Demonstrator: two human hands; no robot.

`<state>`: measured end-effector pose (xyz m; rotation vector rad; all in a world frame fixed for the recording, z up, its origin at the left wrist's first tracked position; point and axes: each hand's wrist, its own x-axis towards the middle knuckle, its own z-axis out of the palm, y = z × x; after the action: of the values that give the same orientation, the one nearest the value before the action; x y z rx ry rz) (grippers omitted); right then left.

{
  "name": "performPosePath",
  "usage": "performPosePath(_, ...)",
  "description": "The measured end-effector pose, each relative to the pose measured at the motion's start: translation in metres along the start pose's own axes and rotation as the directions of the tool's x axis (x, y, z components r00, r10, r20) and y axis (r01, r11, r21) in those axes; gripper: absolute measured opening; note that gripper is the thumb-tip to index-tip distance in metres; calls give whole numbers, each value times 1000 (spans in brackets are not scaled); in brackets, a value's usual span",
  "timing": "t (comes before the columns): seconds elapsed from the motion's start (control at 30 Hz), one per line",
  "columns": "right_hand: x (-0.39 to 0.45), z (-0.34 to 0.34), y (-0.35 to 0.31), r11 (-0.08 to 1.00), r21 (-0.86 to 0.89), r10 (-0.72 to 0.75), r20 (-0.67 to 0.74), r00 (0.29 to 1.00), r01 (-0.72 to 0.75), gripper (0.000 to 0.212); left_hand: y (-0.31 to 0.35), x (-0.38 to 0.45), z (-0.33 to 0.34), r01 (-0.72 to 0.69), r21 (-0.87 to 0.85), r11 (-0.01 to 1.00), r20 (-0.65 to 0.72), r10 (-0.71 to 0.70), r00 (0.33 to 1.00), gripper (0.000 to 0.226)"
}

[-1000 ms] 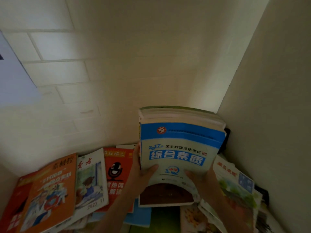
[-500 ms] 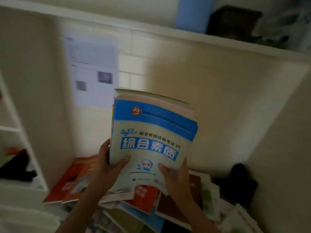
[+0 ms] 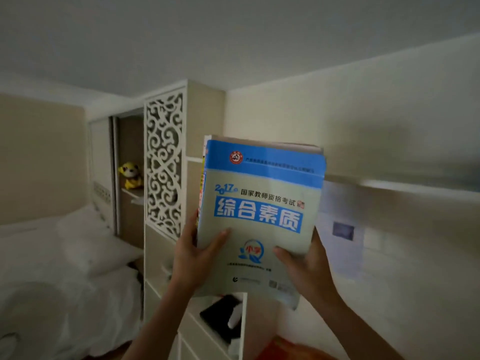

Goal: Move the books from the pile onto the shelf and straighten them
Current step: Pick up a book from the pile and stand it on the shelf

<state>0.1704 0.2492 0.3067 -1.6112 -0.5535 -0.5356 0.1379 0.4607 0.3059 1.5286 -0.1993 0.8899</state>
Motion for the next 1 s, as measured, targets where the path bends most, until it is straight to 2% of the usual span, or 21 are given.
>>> performPosePath(0.2, 139, 31, -47, 980, -84, -177, 17, 984, 178, 63, 21, 129, 4, -48, -82, 995, -72, 42, 997, 45)
performPosePath(0.33, 236, 55, -63, 956, -186, -219, 54, 974, 226, 67, 19, 218, 10, -99, -113, 989, -102, 87, 991, 41)
performPosePath(0.47, 308, 90, -53, 970, -158, -179, 56, 982, 186, 61, 0, 296, 2, -119, -137, 984, -123, 102, 987, 37)
performPosePath(0.6, 362, 126, -44, 987, -108, -112, 79, 991, 121, 51, -22, 357, -14, -58, -139, 989, -58, 51, 997, 38)
performPosePath(0.73, 401, 145, -40, 993, -77, -78, 112, 991, 87, 53, -31, 397, -22, -78, -111, 991, -49, 73, 996, 43)
performPosePath(0.9, 438, 161, 3, 993, -100, -45, 118, 992, 57, 57, -66, 430, -20, -110, -38, 993, -91, 106, 990, 41)
performPosePath(1.0, 457, 174, 22, 996, -87, -24, 135, 991, 36, 57, -85, 445, -18, -115, -9, 993, -120, 113, 986, 47)
